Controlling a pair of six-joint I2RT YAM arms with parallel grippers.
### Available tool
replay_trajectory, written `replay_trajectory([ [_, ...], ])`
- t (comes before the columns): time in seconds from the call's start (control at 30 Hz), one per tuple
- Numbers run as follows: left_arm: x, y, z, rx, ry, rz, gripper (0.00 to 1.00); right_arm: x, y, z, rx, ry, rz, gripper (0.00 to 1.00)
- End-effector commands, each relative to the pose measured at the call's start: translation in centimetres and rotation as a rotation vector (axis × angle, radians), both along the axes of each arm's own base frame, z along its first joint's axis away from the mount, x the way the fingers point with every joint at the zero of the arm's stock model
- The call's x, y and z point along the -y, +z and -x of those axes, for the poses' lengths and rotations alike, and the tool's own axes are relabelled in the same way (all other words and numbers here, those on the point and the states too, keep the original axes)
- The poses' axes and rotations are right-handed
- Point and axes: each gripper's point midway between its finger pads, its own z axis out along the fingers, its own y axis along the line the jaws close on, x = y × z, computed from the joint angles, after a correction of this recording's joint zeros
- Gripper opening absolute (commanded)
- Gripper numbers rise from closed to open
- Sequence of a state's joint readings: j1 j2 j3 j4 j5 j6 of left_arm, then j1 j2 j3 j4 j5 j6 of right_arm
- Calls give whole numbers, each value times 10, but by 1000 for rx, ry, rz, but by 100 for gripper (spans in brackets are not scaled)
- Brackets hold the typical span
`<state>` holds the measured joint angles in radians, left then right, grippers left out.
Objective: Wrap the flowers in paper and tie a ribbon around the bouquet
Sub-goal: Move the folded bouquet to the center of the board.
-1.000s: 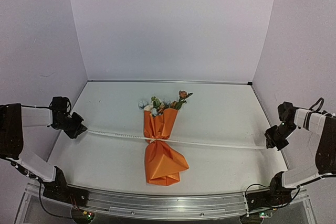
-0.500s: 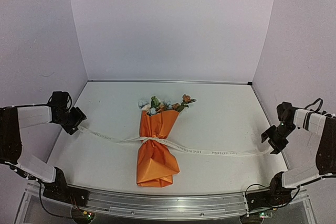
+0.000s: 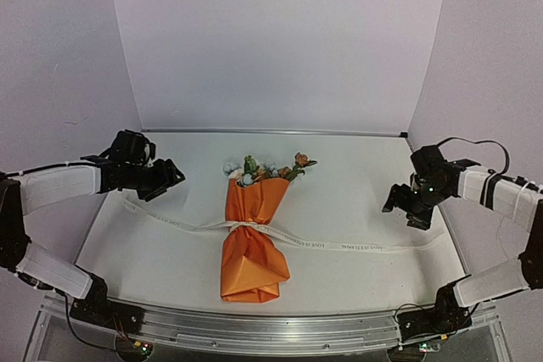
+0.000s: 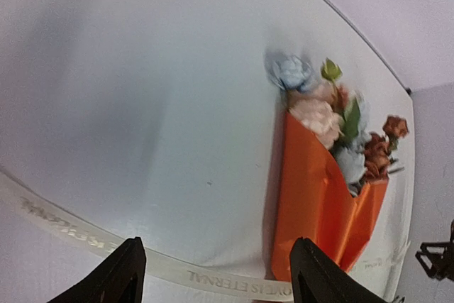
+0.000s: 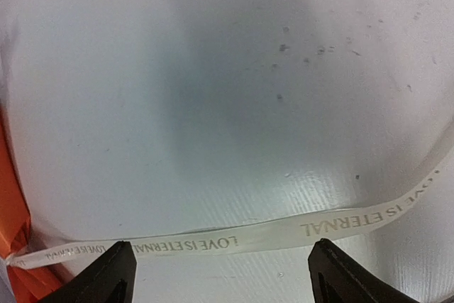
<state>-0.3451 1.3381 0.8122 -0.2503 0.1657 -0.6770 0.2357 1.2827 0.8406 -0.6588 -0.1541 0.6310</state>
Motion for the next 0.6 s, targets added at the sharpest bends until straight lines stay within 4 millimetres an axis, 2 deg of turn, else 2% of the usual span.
replay_trajectory([
  [0.0, 76, 4, 3, 28, -235, 43, 64, -39, 15, -16, 77, 180, -16, 88],
  [0.1, 111, -10, 12, 0, -326, 37, 57, -52, 16, -16, 74, 223, -30, 88],
  [0.3, 163, -31, 28, -43, -469, 36, 55, -61, 13, -12, 62, 258, -34, 88],
  [0.43, 184, -40, 29, -55, -509, 41, 53, -60, 12, -9, 61, 264, -28, 88],
  [0.57, 201, -40, 19, -43, -533, 58, 52, -58, 11, -3, 57, 275, -18, 88],
])
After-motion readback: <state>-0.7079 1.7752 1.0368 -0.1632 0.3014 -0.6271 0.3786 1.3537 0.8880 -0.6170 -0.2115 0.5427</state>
